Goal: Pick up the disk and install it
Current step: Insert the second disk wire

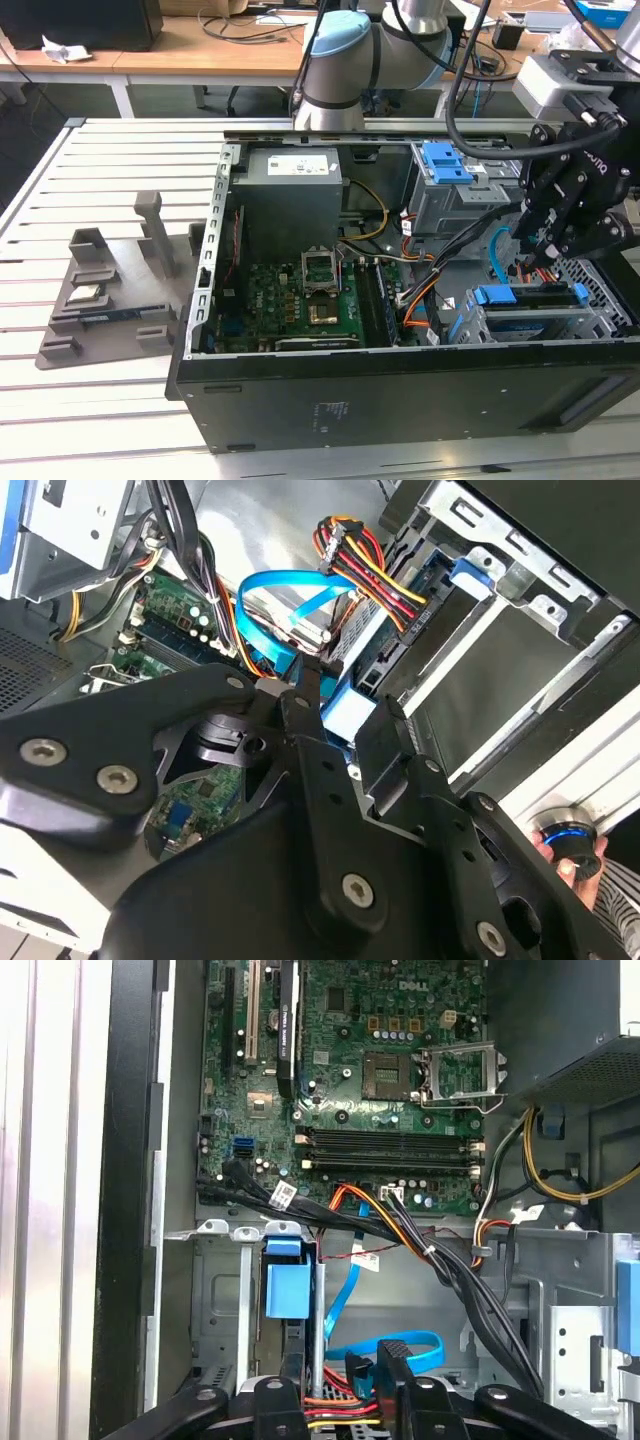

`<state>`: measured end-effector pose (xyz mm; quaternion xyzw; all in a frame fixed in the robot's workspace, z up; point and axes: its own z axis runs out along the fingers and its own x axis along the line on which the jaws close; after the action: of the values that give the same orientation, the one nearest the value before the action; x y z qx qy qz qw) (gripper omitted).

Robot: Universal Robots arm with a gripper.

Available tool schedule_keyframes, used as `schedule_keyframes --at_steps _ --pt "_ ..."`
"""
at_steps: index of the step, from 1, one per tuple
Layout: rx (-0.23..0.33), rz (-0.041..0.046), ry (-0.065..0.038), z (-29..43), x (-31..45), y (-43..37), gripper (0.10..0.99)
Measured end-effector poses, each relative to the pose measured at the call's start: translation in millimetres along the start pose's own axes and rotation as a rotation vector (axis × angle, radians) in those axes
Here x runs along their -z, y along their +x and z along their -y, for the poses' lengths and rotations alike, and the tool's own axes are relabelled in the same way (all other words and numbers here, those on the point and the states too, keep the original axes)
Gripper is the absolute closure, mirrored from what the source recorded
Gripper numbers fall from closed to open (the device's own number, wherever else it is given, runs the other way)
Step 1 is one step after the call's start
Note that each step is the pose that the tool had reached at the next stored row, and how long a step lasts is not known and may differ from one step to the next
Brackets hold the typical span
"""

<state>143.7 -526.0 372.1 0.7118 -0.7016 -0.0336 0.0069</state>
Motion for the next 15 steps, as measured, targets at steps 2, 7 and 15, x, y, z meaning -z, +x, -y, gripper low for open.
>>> schedule_keyframes --at_steps 2,7,15 --pt "0.000 0.0001 0.000 0.0 -0.1 0.0 0.678" --pt "0.000 0.0001 0.000 0.0 -0.2 0.0 0.925" --pt "0.001 -0.0024 -0.001 1.5 -3.4 15.0 0.925"
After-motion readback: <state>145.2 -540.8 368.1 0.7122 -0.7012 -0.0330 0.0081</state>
